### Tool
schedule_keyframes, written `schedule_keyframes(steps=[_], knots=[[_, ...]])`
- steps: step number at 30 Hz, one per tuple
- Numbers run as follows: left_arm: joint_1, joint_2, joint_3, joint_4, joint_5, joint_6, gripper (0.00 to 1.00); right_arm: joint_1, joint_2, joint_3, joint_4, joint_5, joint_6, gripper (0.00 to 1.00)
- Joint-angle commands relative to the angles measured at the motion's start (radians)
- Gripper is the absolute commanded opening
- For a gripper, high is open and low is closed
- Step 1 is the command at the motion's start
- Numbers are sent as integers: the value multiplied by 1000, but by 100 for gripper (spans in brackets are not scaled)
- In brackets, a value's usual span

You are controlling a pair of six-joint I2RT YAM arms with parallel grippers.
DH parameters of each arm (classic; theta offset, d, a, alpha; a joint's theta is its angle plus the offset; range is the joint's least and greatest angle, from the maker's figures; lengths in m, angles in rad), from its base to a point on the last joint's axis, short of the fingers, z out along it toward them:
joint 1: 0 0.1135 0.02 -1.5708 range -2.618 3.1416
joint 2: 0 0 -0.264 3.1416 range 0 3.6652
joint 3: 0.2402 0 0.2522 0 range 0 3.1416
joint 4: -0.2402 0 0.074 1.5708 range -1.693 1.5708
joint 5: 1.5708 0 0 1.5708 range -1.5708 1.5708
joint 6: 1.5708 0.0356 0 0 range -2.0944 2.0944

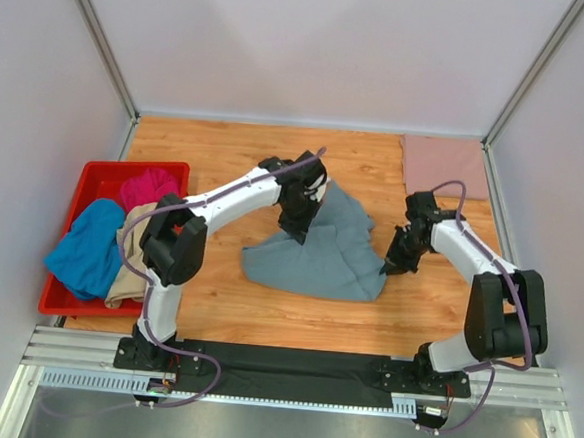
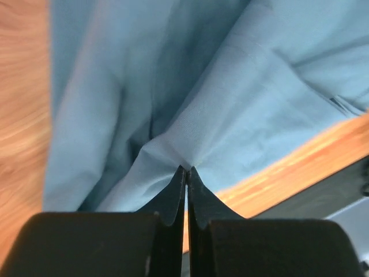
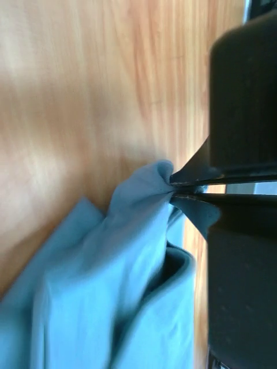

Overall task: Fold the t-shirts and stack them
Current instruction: Flatten the tshirt out

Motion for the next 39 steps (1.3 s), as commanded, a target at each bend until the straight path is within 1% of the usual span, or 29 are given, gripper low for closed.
schedule_keyframes(steps=[1,3,4,5,6,9,10,11,14,16,18,20,21,22,23,24,25,26,27,29,30,31,32,33,35,36,37,38,39], knots=[[74,-152,176,-119,-68,-80,0,-5,-87,223,-97,68,-19,0],[110,-211,260,-145,-85,-132,0,-5,-115,338,-208,152,7,0],[145,-237,285,-158,-96,-151,0,-5,-131,484,-321,209,10,0],[163,-283,309,-162,-116,-166,0,-7,-137,548,-368,209,10,0],[198,-308,352,-161,-124,-203,0,-5,-154,685,-446,246,10,0],[249,-388,404,-127,-101,-278,0,-7,-175,887,-546,251,19,0],[274,-405,409,-66,-76,-295,0,-5,-178,1030,-602,254,22,0],[282,-431,414,-25,-12,-310,0,-5,-180,1097,-624,252,22,0],[288,-461,435,136,86,-379,0,-7,-192,1289,-652,226,47,0],[288,-465,449,201,129,-437,0,-5,-232,1319,-624,179,77,0],[288,-469,461,200,163,-459,0,-7,-301,1277,-589,151,132,0],[288,-492,436,165,159,-449,0,-7,-376,1169,-439,58,174,0],[289,-504,366,151,146,-436,0,-7,-458,1032,-307,-16,191,0],[292,-538,322,113,104,-410,0,-5,-491,951,-255,-53,211,0],[298,-557,220,97,79,-396,0,-5,-516,888,-215,-90,255,0],[318,-575,161,83,57,-383,0,-4,-551,769,-171,-161,275,0],[335,-598,102,86,38,-364,0,2,-569,706,-147,-192,297,0],[354,-635,-13,91,-4,-349,0,18,-592,638,-115,-212,316,0],[402,-647,-66,98,-22,-315,0,70,-641,487,-63,-210,338,0],[458,-660,-203,141,-41,-287,0,143,-677,359,-44,-168,343,0],[513,-655,-241,181,-36,-271,0,229,-697,304,-22,-116,350,0],[539,-634,-273,206,-21,-266,0,277,-701,201,-6,-89,356,0],[564,-615,-319,226,25,-264,0,321,-698,162,9,-61,369,0],[600,-597,-331,262,46,-258,0,404,-677,132,41,-20,379,0],[617,-532,-329,286,83,-241,0,478,-630,75,81,10,389,2],[621,-509,-321,307,86,-212,0,539,-564,79,94,42,371,5],[621,-462,-312,318,83,-202,0,564,-524,109,89,54,352,8],[624,-434,-280,322,86,-191,0,590,-440,142,47,59,332,12],[625,-408,-252,306,86,-179,5,596,-401,177,10,71,306,20]])
